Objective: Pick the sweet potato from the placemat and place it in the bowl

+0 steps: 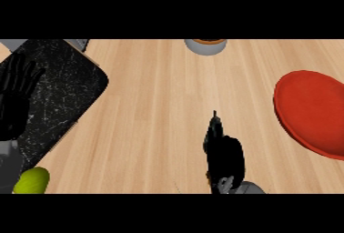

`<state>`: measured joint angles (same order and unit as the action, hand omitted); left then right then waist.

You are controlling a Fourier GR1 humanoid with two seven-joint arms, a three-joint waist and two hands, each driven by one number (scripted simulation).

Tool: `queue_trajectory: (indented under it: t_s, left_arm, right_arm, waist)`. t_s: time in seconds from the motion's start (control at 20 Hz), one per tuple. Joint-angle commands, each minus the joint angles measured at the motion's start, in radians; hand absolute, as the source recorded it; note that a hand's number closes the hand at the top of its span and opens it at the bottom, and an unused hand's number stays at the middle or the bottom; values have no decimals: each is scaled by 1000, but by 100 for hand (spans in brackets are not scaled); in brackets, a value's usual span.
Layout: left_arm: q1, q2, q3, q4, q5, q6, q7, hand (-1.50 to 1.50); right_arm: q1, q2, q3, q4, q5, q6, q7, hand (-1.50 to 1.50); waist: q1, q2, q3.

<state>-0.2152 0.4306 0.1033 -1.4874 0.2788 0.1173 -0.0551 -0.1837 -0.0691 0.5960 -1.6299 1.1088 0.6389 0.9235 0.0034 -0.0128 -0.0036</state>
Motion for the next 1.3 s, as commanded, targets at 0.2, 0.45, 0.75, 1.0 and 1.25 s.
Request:
queue_trajectory:
  t_s: [0.2,0.45,0.75,1.0,1.25]
  left_arm:
    - [9,-25,26,-34,-31,-21,23,0]
    - [36,-8,60,8,-25,15,15,0]
    - [56,-9,90,9,-20,35,8,0]
    - [86,-2,95,-3,-19,24,2,0]
    - [92,-4,96,-15,-16,18,-9,0]
  right_arm:
    - [-20,31,-11,2,70,62,10,150]
    - [153,-375,-341,-125,-91,-144,-322,150]
    - [187,-535,-597,-74,-232,-193,-516,150]
    - [197,-713,-848,31,-329,-273,-725,150]
    - [208,-824,-1058,170,-495,-302,-1007,150]
  waist:
    - [-2,12,4]
    - [-97,3,13]
    - [-154,-5,19]
    - [-140,-9,18]
    - [-127,-7,16]
